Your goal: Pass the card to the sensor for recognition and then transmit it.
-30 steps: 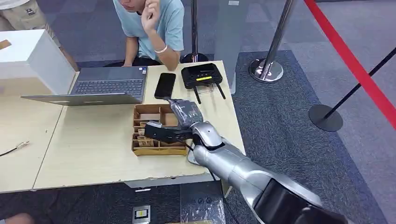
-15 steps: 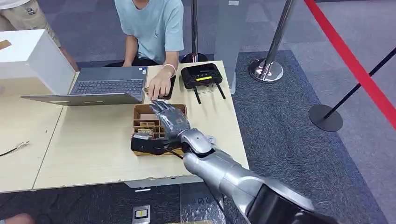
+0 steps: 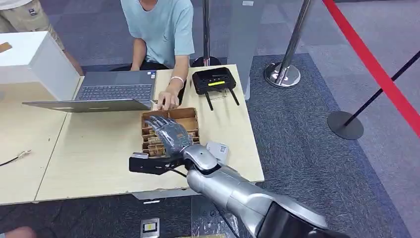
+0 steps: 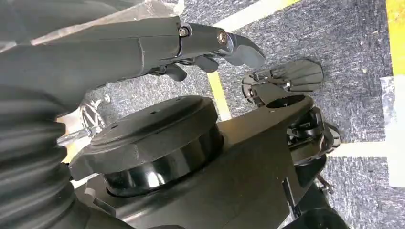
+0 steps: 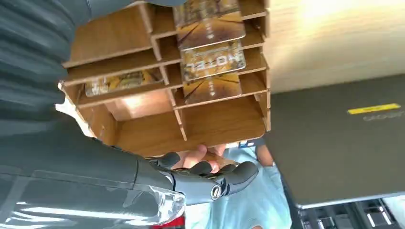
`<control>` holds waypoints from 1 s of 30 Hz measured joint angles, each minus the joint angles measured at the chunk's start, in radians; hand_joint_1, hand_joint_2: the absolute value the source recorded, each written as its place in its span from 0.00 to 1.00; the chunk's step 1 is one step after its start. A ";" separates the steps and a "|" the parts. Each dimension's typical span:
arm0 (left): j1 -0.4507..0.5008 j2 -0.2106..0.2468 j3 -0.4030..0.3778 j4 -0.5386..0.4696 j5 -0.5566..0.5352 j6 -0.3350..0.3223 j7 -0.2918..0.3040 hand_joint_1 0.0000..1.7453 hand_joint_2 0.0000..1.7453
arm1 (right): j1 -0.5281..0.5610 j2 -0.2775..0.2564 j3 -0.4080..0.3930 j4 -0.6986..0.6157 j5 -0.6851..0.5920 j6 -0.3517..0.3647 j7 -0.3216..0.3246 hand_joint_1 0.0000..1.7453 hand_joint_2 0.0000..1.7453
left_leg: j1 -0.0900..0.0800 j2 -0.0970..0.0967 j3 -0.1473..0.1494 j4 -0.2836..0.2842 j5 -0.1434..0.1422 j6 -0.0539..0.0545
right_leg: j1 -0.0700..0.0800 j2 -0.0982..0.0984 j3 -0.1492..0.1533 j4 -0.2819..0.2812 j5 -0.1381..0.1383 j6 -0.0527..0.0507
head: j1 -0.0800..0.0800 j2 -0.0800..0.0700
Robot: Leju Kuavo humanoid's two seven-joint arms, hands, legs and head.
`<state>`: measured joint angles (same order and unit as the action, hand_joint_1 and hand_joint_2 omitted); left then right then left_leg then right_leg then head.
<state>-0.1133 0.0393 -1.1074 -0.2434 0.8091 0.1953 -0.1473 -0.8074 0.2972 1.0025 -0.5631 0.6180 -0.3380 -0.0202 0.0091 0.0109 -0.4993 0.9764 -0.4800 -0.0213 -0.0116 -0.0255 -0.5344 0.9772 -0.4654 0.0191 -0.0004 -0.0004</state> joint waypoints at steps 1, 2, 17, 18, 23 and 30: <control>0.000 0.000 0.000 0.000 0.000 0.000 0.000 0.00 1.00 | 0.001 0.002 0.002 0.000 -0.002 0.001 -0.003 0.04 1.00 | 0.000 0.000 0.000 0.000 0.000 0.000 | 0.000 0.000 0.000 0.000 0.000 0.000 | 0.000 0.000; 0.000 0.000 0.000 0.000 0.000 0.000 0.000 0.00 1.00 | 0.002 0.005 0.003 0.001 -0.002 0.002 -0.004 0.04 1.00 | 0.000 0.000 0.000 0.000 0.000 0.000 | 0.000 0.000 0.000 0.000 0.000 0.000 | 0.000 0.000; 0.000 -0.002 0.000 0.000 0.001 0.002 0.000 0.00 1.00 | 0.012 0.006 0.019 0.008 -0.011 -0.008 0.007 0.79 1.00 | 0.000 0.000 0.000 0.000 0.000 0.000 | 0.000 0.000 0.000 0.000 0.000 0.000 | 0.000 0.000; 0.000 -0.002 0.000 0.000 0.001 0.002 0.000 0.00 1.00 | 0.012 0.005 0.019 0.010 -0.011 -0.009 0.008 0.80 1.00 | 0.000 0.000 0.000 0.000 0.000 0.000 | 0.000 0.000 0.000 0.000 0.000 0.000 | 0.000 0.000; 0.000 -0.002 0.000 0.000 0.002 0.002 0.001 0.00 1.00 | 0.012 0.001 0.021 0.023 -0.013 -0.029 0.018 0.74 1.00 | 0.000 0.000 0.000 0.000 0.000 0.000 | 0.000 0.000 0.000 0.000 0.000 0.000 | 0.000 0.000; 0.000 -0.002 0.000 0.000 0.002 0.002 0.004 0.00 1.00 | 0.011 -0.011 0.021 0.040 -0.013 -0.041 0.029 0.69 1.00 | 0.000 0.000 0.000 0.000 0.000 0.000 | 0.000 0.000 0.000 0.000 0.000 0.000 | 0.000 0.000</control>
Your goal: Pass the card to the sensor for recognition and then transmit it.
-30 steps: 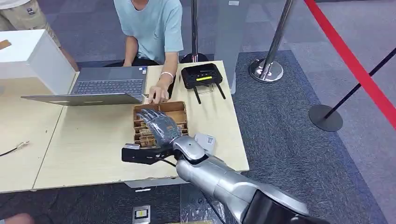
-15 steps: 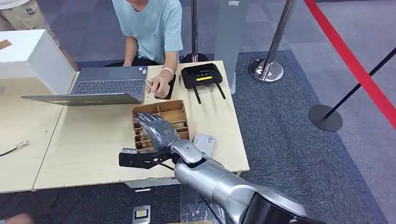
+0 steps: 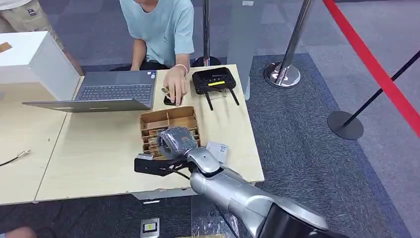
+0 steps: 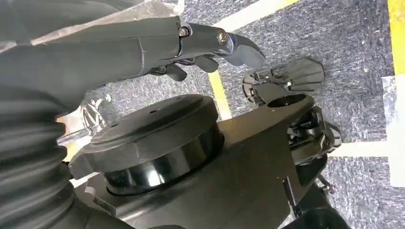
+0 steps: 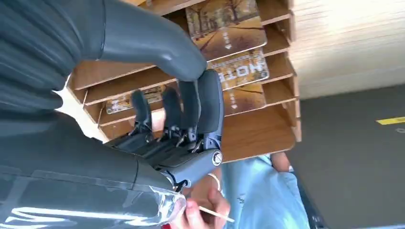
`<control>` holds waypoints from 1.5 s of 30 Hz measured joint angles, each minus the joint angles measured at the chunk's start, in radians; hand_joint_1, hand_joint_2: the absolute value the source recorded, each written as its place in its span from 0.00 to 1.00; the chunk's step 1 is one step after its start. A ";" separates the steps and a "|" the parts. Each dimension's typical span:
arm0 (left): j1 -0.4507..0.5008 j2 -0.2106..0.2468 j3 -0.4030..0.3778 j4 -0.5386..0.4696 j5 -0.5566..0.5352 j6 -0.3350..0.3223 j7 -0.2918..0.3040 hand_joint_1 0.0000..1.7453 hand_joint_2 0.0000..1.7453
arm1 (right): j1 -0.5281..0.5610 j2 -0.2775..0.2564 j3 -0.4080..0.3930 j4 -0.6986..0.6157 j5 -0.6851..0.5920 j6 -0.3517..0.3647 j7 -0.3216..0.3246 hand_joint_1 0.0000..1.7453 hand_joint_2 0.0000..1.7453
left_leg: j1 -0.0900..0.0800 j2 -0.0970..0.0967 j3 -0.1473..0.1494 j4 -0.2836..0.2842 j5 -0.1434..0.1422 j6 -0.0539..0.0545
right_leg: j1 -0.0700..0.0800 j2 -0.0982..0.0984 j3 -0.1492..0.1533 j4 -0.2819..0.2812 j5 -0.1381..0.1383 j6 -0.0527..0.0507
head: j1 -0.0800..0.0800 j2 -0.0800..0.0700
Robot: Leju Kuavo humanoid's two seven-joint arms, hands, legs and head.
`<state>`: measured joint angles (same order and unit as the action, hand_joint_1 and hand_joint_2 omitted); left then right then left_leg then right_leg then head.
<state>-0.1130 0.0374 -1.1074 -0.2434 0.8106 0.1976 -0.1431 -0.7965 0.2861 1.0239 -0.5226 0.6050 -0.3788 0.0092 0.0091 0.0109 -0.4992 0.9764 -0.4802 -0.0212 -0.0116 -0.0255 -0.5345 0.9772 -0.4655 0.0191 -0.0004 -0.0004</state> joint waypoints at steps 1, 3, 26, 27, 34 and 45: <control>0.000 0.000 0.000 0.000 0.000 0.000 0.000 0.00 1.00 | 0.000 -0.002 0.000 0.001 0.000 -0.001 0.003 0.67 1.00 | 0.000 0.000 0.000 0.000 0.000 0.000 | 0.000 0.000 0.000 0.000 0.000 0.000 | 0.000 0.000; 0.000 0.000 0.000 0.000 0.001 0.000 0.002 0.00 1.00 | -0.001 -0.003 0.000 0.006 0.002 -0.008 0.009 0.54 1.00 | 0.000 0.000 0.000 0.000 0.000 0.000 | 0.000 0.000 0.000 0.000 0.000 0.000 | 0.000 0.000; 0.000 0.000 -0.002 0.000 -0.006 -0.002 0.002 0.00 1.00 | -0.046 0.003 0.018 0.031 0.083 0.011 0.050 0.29 1.00 | 0.000 0.000 0.000 0.000 0.000 0.000 | 0.000 0.000 0.000 0.000 0.000 0.000 | 0.000 0.000; 0.000 0.000 -0.002 0.000 -0.006 -0.002 0.002 0.00 1.00 | -0.046 0.005 0.019 0.033 0.083 0.010 0.050 0.29 1.00 | 0.000 0.000 0.000 0.000 0.000 0.000 | 0.000 0.000 0.000 0.000 0.000 0.000 | 0.000 0.000; 0.000 -0.002 -0.002 0.000 -0.006 -0.002 0.002 0.00 1.00 | -0.046 0.014 0.022 0.037 0.065 -0.006 0.029 0.32 1.00 | 0.000 0.000 0.000 0.000 0.000 0.000 | 0.000 0.000 0.000 0.000 0.000 0.000 | 0.000 0.000; 0.000 -0.006 -0.002 0.000 -0.001 -0.002 0.005 0.00 1.00 | -0.025 0.019 0.014 0.043 0.021 -0.055 -0.012 0.35 1.00 | 0.000 0.000 0.000 0.000 0.000 0.000 | 0.000 0.000 0.000 0.000 0.000 0.000 | 0.000 0.000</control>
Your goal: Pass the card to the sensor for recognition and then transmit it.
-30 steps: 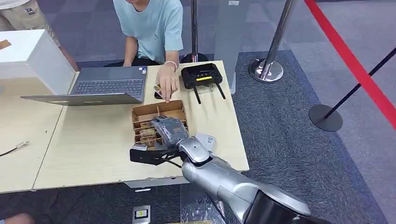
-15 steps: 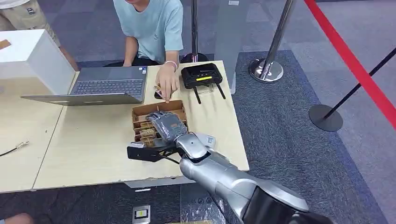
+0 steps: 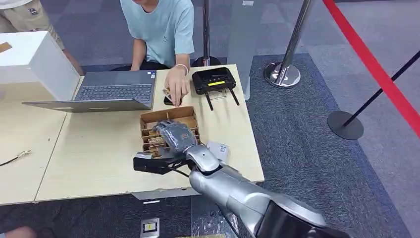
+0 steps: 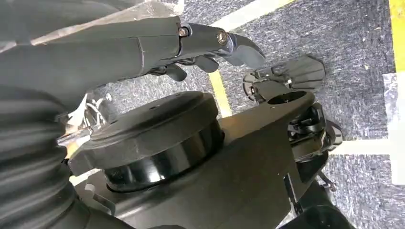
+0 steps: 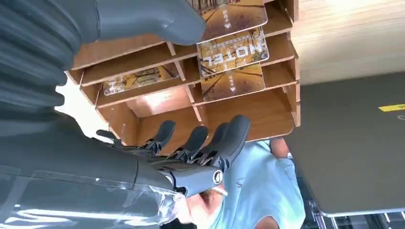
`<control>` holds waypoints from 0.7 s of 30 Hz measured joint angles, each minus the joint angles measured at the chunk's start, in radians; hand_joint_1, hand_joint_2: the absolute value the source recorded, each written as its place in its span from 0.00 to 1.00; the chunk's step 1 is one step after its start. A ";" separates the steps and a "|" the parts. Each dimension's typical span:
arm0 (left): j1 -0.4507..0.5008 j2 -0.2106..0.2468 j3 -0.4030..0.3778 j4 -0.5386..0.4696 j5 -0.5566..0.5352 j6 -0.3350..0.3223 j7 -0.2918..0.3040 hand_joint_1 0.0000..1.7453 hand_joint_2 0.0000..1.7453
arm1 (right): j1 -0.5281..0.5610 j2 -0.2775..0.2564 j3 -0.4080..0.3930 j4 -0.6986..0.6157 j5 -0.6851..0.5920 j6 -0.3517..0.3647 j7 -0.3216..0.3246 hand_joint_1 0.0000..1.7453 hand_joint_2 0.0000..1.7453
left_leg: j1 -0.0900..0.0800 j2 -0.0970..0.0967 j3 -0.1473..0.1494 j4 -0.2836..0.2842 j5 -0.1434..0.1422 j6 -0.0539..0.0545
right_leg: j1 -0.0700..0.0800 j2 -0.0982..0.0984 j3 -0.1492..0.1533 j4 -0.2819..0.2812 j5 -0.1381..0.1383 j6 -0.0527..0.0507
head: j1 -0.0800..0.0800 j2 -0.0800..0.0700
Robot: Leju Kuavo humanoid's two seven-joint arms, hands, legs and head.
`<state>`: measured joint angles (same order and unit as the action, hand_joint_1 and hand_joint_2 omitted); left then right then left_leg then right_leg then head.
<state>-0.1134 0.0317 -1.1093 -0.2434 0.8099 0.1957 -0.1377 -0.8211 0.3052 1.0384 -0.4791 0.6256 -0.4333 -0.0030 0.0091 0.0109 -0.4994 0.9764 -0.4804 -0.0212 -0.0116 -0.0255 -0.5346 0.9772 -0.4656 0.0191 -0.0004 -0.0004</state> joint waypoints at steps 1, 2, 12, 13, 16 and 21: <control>0.000 0.000 0.000 0.000 0.000 0.000 0.000 0.00 1.00 | 0.002 0.001 0.000 0.000 0.000 -0.005 -0.002 0.36 1.00 | 0.000 0.000 0.000 0.000 0.000 0.000 | 0.000 0.000 0.000 0.000 0.000 0.000 | 0.000 0.000; 0.000 0.000 0.000 0.000 0.000 0.001 0.000 0.00 1.00 | 0.004 0.002 -0.001 0.000 -0.002 -0.009 -0.004 0.36 1.00 | 0.000 0.000 0.000 0.000 0.000 0.000 | 0.000 0.000 0.000 0.000 0.000 0.000 | 0.000 0.000; 0.000 -0.002 0.000 0.000 0.000 0.002 0.000 0.00 1.00 | 0.014 0.008 -0.006 0.000 -0.003 -0.020 -0.009 0.37 1.00 | 0.000 0.000 0.000 0.000 0.000 0.000 | 0.000 0.000 0.000 0.000 0.000 0.000 | 0.000 0.000; 0.000 -0.002 0.000 0.000 0.001 0.002 0.000 0.00 1.00 | 0.014 0.008 -0.006 0.000 -0.003 -0.020 -0.010 0.37 1.00 | 0.000 0.000 0.000 0.000 0.000 0.000 | 0.000 0.000 0.000 0.000 0.000 0.000 | 0.000 0.000; 0.000 -0.002 0.000 0.000 0.001 0.002 0.000 0.00 1.00 | 0.014 0.008 -0.007 0.000 -0.003 -0.030 -0.013 0.37 1.00 | 0.000 0.000 0.000 0.000 0.000 0.000 | 0.000 0.000 0.000 0.000 0.000 0.000 | 0.000 0.000; 0.000 -0.003 -0.001 0.000 0.002 0.002 -0.001 0.00 1.00 | 0.018 0.008 -0.008 0.000 -0.005 -0.035 -0.016 0.40 1.00 | 0.000 0.000 -0.001 0.000 0.000 0.000 | 0.000 0.000 -0.001 0.000 0.000 0.000 | 0.000 0.000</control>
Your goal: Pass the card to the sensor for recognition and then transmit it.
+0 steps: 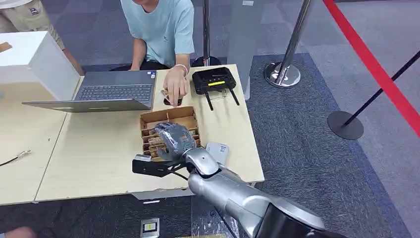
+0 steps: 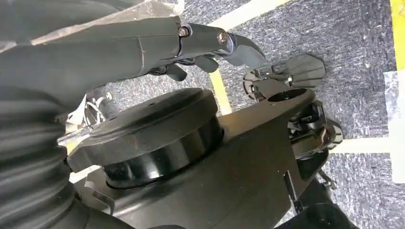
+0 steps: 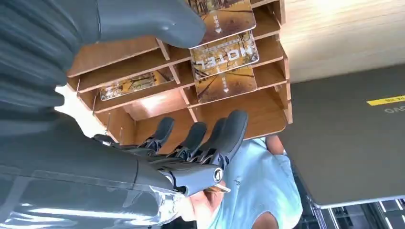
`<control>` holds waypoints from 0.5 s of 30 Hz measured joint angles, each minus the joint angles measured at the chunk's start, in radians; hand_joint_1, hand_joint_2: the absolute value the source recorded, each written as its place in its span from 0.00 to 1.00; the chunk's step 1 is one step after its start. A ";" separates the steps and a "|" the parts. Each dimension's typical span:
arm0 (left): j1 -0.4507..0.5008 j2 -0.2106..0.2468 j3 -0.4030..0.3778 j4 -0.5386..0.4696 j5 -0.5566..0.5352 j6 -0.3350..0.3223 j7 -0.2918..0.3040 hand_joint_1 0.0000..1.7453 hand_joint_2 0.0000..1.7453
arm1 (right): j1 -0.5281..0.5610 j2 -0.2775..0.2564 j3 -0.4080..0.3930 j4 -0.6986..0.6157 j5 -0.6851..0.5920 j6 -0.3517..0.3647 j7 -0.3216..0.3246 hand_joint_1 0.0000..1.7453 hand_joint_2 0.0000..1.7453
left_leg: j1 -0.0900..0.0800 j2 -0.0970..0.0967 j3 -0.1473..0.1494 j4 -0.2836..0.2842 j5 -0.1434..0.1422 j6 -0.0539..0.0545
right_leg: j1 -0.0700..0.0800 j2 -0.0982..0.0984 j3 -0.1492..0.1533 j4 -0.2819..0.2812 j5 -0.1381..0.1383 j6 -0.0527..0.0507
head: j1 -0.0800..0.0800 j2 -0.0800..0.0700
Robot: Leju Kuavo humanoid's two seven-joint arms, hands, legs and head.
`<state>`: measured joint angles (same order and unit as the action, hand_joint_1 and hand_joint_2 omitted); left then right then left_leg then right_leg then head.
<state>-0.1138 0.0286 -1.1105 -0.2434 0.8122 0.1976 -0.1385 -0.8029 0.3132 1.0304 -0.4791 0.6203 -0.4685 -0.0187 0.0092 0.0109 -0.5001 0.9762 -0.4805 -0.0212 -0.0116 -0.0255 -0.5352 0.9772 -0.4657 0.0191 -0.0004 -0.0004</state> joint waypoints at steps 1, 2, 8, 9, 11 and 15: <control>0.000 0.000 0.000 0.000 0.000 0.000 0.000 0.00 1.00 | 0.001 0.000 0.000 0.000 -0.001 0.000 0.000 0.40 1.00 | 0.000 0.000 0.000 0.000 0.000 0.000 | 0.000 0.000 0.000 0.000 0.000 0.000 | 0.000 0.000; 0.000 0.000 0.000 0.000 0.001 0.000 -0.001 0.00 1.00 | 0.002 0.000 0.000 0.000 -0.001 0.000 0.000 0.41 1.00 | 0.000 0.000 0.000 0.000 0.000 0.000 | 0.000 0.000 0.000 0.000 0.000 0.000 | 0.000 0.000; 0.000 0.000 0.000 0.000 0.002 0.002 -0.001 0.00 1.00 | 0.010 0.000 0.000 0.000 -0.002 -0.002 -0.005 0.42 1.00 | 0.000 0.000 0.000 0.000 0.000 0.000 | 0.000 0.000 0.000 0.000 0.000 0.000 | 0.000 0.000; 0.000 0.000 0.000 0.000 0.003 0.002 -0.001 0.00 1.00 | 0.011 0.000 0.000 0.000 -0.001 -0.003 -0.006 0.37 1.00 | 0.000 0.000 0.000 0.000 0.000 0.000 | 0.000 0.000 0.000 0.000 0.000 0.000 | 0.000 0.000; 0.000 0.000 0.000 0.000 0.004 0.002 -0.002 0.00 1.00 | 0.014 0.000 0.000 0.000 0.005 -0.006 -0.006 0.37 1.00 | 0.000 0.000 0.000 0.000 0.000 0.000 | 0.000 0.000 0.000 0.000 0.000 0.000 | 0.000 0.000; 0.000 0.000 0.000 0.000 0.008 0.002 -0.002 0.00 1.00 | 0.020 0.002 0.001 -0.001 0.004 -0.004 -0.006 0.35 1.00 | 0.000 0.000 0.000 0.000 0.000 0.000 | 0.000 0.000 0.000 0.000 0.000 0.000 | 0.000 0.000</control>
<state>-0.1138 0.0282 -1.1105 -0.2434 0.8206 0.1995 -0.1408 -0.7830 0.3155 1.0311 -0.4803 0.6241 -0.4723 -0.0252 0.0092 0.0109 -0.4999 0.9763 -0.4806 -0.0214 -0.0116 -0.0255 -0.5352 0.9772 -0.4659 0.0189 -0.0004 -0.0004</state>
